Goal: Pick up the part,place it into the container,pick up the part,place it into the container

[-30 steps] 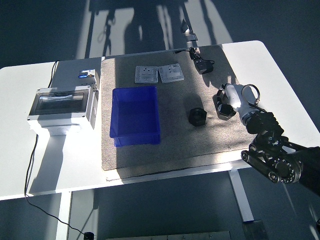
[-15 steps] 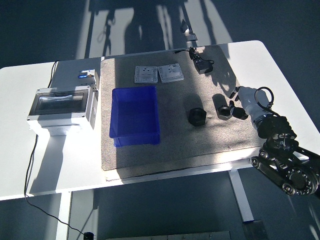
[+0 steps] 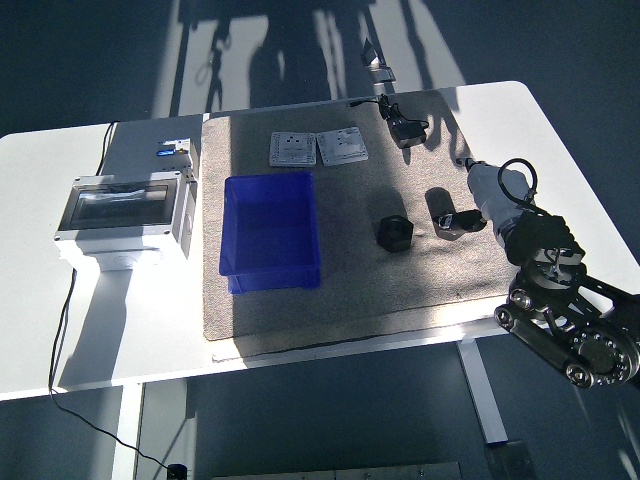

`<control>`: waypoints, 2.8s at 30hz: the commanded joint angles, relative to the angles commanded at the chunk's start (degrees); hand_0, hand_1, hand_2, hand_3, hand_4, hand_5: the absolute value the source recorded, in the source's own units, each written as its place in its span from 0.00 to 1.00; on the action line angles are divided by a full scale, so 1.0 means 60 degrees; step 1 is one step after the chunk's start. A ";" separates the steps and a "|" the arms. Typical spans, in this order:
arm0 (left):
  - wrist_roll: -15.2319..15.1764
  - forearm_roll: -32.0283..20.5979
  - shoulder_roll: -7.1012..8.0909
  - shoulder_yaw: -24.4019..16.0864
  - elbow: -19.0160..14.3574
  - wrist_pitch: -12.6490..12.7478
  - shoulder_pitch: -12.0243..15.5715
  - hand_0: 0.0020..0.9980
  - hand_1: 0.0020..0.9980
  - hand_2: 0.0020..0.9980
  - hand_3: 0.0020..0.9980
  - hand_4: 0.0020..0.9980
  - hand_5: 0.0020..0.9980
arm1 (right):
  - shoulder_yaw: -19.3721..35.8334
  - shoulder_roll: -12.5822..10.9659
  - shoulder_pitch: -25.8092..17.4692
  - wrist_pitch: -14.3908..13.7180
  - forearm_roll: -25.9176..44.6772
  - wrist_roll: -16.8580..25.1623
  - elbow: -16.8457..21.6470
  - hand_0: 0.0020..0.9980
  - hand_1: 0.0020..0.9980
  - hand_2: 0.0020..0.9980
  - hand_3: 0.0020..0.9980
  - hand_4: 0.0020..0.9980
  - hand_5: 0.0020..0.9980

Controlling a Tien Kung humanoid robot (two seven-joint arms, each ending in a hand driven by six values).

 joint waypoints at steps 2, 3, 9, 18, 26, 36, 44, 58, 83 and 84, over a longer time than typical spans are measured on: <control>-0.0007 0.0006 0.0000 -0.0003 0.0000 0.0005 -0.0005 0.70 0.69 0.66 0.38 0.90 1.00 | -0.0153 0.0070 0.0064 0.0047 0.0125 0.0029 -0.0258 0.60 0.81 0.88 0.94 0.88 0.48; -0.0008 0.0007 0.0000 -0.0004 0.0000 0.0007 -0.0007 0.70 0.69 0.66 0.38 0.90 1.00 | -0.0195 0.0099 0.0082 0.0059 0.0154 0.0042 -0.0351 0.60 0.81 0.88 0.94 0.88 0.48; -0.0029 0.0013 -0.0001 -0.0001 0.0000 0.0018 -0.0020 0.70 0.69 0.66 0.38 0.91 1.00 | -0.0545 0.0307 0.0182 -0.0015 0.0351 0.0219 -0.1007 0.57 0.73 0.81 0.85 0.85 0.50; -0.0063 0.0076 0.0007 -0.0034 0.0000 0.0015 -0.0043 0.70 0.70 0.66 0.37 0.90 1.00 | -0.0905 0.0415 0.0210 -0.0416 0.0225 0.0463 -0.1376 0.49 0.61 0.61 0.69 0.60 0.21; -0.0096 0.0168 0.0012 -0.0064 0.0000 0.0007 -0.0063 0.70 0.70 0.66 0.37 0.90 1.00 | -0.1005 0.0437 0.0191 -0.0865 -0.0077 0.0502 -0.1564 0.45 0.58 0.60 0.67 0.40 0.06; -0.0064 0.0306 0.0028 -0.0085 0.0000 0.0005 -0.0082 0.70 0.70 0.66 0.38 0.90 1.00 | -0.1092 0.0355 0.0243 -0.1373 -0.0110 0.0651 -0.1696 0.44 0.56 0.62 0.69 0.27 0.00; -0.0100 0.0264 0.0014 -0.0042 0.0000 0.0049 -0.0039 0.70 0.70 0.66 0.38 0.90 1.00 | -0.1587 0.0305 0.0526 -0.2927 0.0913 0.1595 -0.1385 0.43 0.54 0.61 0.69 0.26 0.00; -0.0149 0.0386 -0.0033 -0.0046 0.0000 0.0120 -0.0061 0.70 0.70 0.66 0.38 0.89 1.00 | -0.4165 0.0888 0.1572 -0.3963 0.2939 0.3568 0.0718 0.45 0.53 0.62 0.70 0.26 0.00; -0.0610 -0.0102 0.0071 0.0050 0.0000 0.0265 -0.0038 0.70 0.70 0.67 0.38 0.88 1.00 | -0.4232 0.1158 0.1613 -0.3214 0.2574 0.3558 0.0241 0.68 0.72 0.73 0.79 0.36 0.02; -0.0628 -0.0061 0.0066 0.0015 0.0000 0.0274 -0.0036 0.70 0.70 0.67 0.38 0.88 1.00 | -0.4248 0.1171 0.1636 -0.3225 0.2583 0.3550 0.0217 0.68 0.72 0.73 0.79 0.36 0.02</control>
